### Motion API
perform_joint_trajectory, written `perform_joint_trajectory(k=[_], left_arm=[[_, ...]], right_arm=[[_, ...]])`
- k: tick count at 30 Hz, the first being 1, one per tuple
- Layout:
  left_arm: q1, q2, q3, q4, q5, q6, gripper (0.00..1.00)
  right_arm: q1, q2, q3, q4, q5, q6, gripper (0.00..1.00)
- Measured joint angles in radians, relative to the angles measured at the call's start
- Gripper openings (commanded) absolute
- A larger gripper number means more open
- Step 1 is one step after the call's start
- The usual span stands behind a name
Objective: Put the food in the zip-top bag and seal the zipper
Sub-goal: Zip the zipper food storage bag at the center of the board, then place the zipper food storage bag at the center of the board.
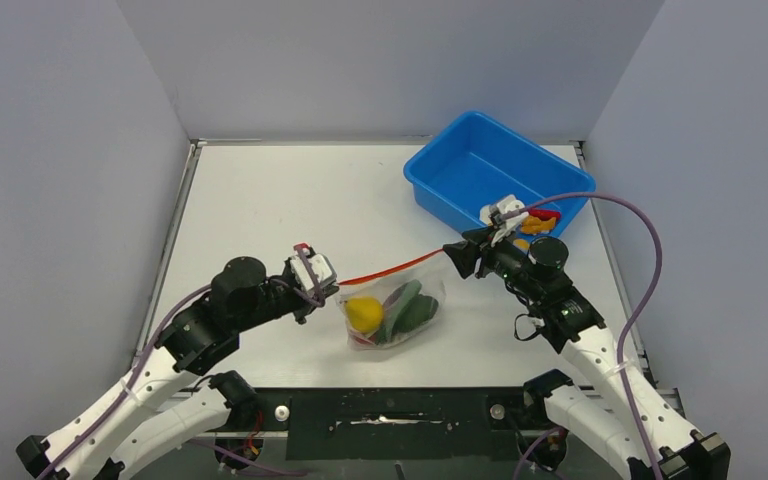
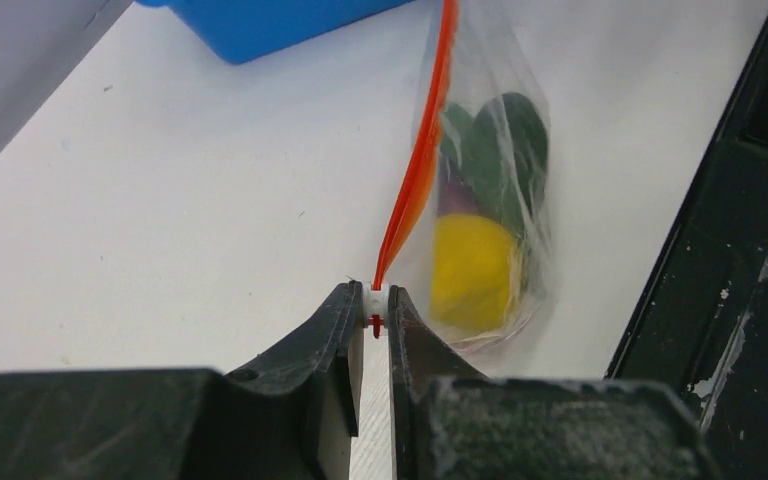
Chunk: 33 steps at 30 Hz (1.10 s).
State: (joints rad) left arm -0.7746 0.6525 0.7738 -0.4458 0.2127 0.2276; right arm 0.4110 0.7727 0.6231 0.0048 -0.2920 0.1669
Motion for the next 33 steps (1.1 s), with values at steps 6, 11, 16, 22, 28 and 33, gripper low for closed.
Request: perform_joint_trajectory(k=[6, 11, 16, 22, 28, 33], left_arm=[[0.011, 0.05, 0.0, 0.018, -0.096, -0.093, 0.0], [0.047, 0.091, 0.0, 0.047, -0.167, -0.158, 0.0], [0.174, 0.147, 0.0, 0.064, -0.177, -0.214, 0.0], [0.381, 0.216, 0.0, 0.085, -0.145, -0.265, 0.0], [0.451, 0.238, -0.008, 0.129, -0.225, -0.328, 0.0], [0.537, 0.25, -0.046, 0.204, -0.285, -0.405, 0.0]], right_arm=[[0.0, -0.023, 0.0, 0.0, 0.003, -0.001, 0.98], [0.0, -0.083, 0.008, -0.003, 0.013, -0.009, 0.98], [0.0, -0.124, 0.011, -0.012, 0.031, -0.029, 0.98], [0.0, -0.133, 0.011, -0.037, 0.041, -0.042, 0.98], [0.0, -0.132, 0.036, -0.097, 0.046, -0.037, 0.98], [0.0, -0.127, 0.089, -0.132, 0.047, -0.028, 0.98]])
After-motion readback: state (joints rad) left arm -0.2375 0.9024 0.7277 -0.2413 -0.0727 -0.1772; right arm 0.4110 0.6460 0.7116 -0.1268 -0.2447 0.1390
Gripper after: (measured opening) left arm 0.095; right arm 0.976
